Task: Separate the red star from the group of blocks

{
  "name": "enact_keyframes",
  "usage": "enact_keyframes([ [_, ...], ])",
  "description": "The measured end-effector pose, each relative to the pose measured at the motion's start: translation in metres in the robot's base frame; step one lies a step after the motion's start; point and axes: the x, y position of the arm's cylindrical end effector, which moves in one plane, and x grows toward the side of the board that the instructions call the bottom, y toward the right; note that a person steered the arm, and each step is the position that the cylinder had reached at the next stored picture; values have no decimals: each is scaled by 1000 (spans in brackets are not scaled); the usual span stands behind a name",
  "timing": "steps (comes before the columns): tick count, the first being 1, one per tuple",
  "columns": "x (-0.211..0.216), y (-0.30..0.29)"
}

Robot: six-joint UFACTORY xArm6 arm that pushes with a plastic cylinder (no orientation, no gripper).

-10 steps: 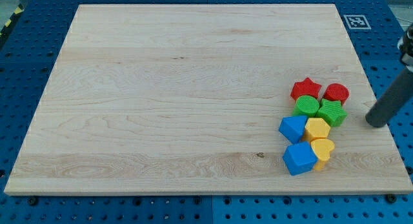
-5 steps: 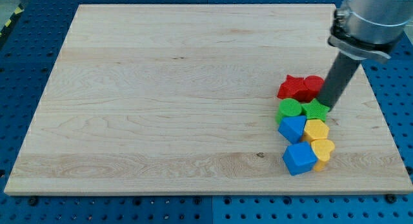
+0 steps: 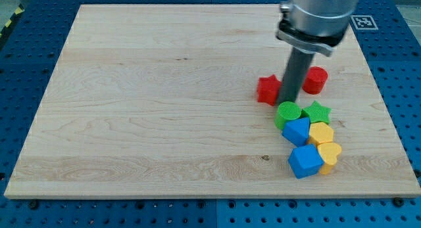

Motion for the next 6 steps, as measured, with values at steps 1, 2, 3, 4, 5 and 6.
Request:
enact_keyframes([
  [1, -16, -16],
  [2, -20, -39],
  [3, -27, -61],
  [4, -27, -62],
  [5, -27, -63],
  [6, -27, -63],
])
